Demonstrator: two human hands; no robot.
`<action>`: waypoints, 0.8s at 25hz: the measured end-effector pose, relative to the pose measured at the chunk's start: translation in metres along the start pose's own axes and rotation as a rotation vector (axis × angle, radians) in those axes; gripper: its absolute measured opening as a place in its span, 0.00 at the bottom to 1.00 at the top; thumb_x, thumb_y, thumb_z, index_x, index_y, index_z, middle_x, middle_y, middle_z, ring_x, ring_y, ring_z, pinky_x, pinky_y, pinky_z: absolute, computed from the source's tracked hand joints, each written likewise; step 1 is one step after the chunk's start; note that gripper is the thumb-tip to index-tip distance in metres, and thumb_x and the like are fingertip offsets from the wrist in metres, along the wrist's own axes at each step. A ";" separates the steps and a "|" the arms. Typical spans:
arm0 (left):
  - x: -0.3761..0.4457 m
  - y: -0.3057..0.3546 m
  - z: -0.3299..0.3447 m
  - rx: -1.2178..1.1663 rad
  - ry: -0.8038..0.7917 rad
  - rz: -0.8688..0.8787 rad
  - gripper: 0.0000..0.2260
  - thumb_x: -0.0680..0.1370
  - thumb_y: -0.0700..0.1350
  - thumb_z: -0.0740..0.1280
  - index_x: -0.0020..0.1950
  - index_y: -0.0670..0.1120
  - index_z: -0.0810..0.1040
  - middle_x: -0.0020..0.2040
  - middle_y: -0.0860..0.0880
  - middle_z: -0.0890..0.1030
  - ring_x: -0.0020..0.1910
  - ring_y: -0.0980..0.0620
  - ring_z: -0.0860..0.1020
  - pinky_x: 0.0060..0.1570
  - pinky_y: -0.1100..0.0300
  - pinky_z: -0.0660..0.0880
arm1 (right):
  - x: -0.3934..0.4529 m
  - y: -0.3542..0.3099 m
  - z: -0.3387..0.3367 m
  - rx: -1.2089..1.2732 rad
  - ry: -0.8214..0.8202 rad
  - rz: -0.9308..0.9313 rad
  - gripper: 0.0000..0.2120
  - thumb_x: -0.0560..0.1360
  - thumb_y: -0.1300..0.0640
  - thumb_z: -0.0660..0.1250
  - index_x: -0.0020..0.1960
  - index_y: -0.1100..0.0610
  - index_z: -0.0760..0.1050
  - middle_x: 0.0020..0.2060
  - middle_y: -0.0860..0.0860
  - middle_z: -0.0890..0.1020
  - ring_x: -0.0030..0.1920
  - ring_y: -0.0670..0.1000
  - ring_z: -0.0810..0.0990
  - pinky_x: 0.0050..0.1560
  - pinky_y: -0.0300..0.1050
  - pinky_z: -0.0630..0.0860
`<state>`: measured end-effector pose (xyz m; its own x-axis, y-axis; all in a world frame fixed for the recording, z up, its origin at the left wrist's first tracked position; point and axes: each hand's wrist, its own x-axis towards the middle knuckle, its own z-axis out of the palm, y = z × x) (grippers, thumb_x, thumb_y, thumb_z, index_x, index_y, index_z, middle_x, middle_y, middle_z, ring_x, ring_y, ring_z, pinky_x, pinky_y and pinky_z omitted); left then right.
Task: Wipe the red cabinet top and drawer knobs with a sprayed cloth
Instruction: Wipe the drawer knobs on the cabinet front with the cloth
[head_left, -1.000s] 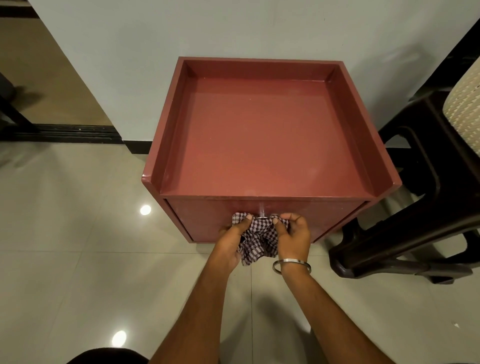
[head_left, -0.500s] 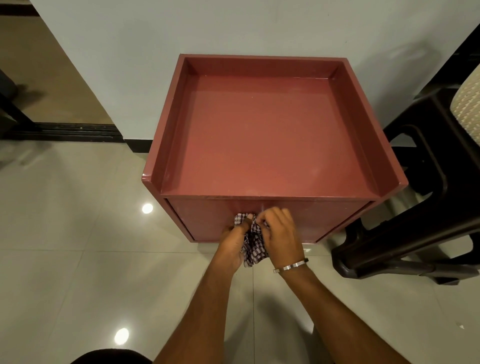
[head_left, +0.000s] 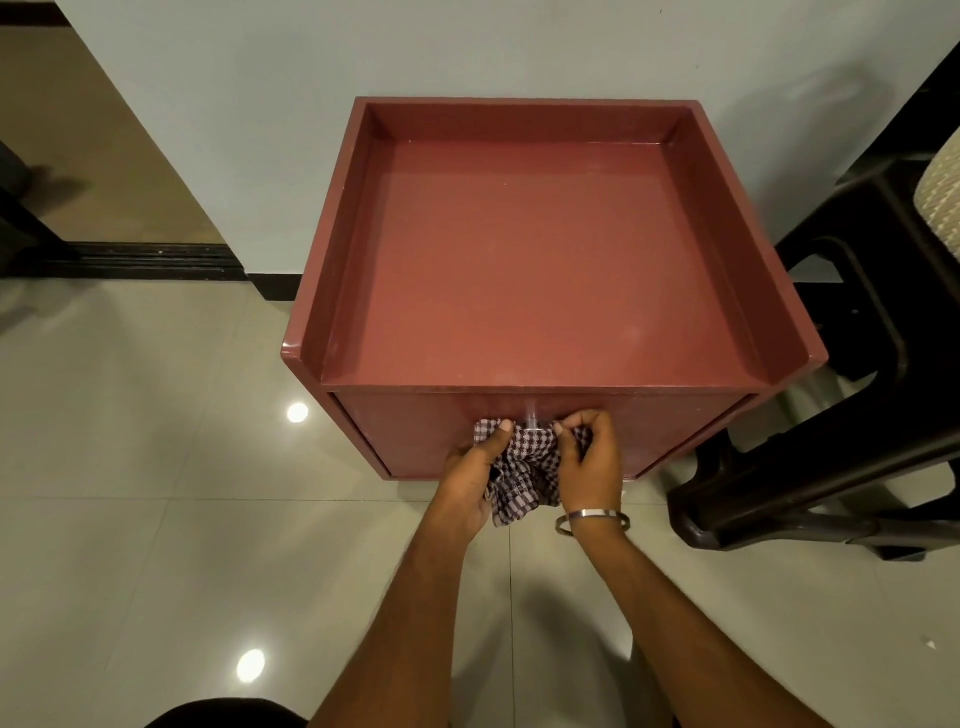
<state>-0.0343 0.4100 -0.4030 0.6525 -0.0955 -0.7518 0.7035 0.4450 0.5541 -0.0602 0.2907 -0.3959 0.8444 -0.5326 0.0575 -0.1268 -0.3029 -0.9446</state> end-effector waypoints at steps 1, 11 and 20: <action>0.001 0.001 0.000 -0.004 -0.010 0.009 0.27 0.69 0.47 0.77 0.64 0.40 0.74 0.55 0.41 0.83 0.53 0.42 0.82 0.48 0.47 0.81 | 0.003 0.002 0.000 0.023 -0.019 0.031 0.07 0.75 0.66 0.65 0.43 0.56 0.70 0.38 0.46 0.76 0.40 0.42 0.74 0.43 0.29 0.70; -0.002 -0.007 0.003 0.014 0.002 0.119 0.18 0.76 0.45 0.70 0.63 0.40 0.75 0.55 0.42 0.83 0.51 0.46 0.82 0.41 0.56 0.81 | 0.003 0.017 0.018 0.202 0.079 0.288 0.09 0.75 0.65 0.67 0.42 0.54 0.70 0.40 0.52 0.77 0.42 0.49 0.75 0.46 0.32 0.72; 0.007 -0.009 -0.007 0.092 0.093 0.169 0.05 0.78 0.46 0.68 0.49 0.45 0.78 0.45 0.47 0.83 0.44 0.50 0.81 0.45 0.55 0.79 | 0.004 0.021 0.031 0.198 0.092 0.454 0.08 0.71 0.67 0.70 0.44 0.59 0.71 0.42 0.56 0.78 0.45 0.54 0.76 0.51 0.48 0.74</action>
<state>-0.0385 0.4112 -0.4154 0.7373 0.0581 -0.6731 0.6121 0.3642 0.7019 -0.0429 0.3067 -0.4259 0.6764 -0.6461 -0.3534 -0.3616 0.1267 -0.9237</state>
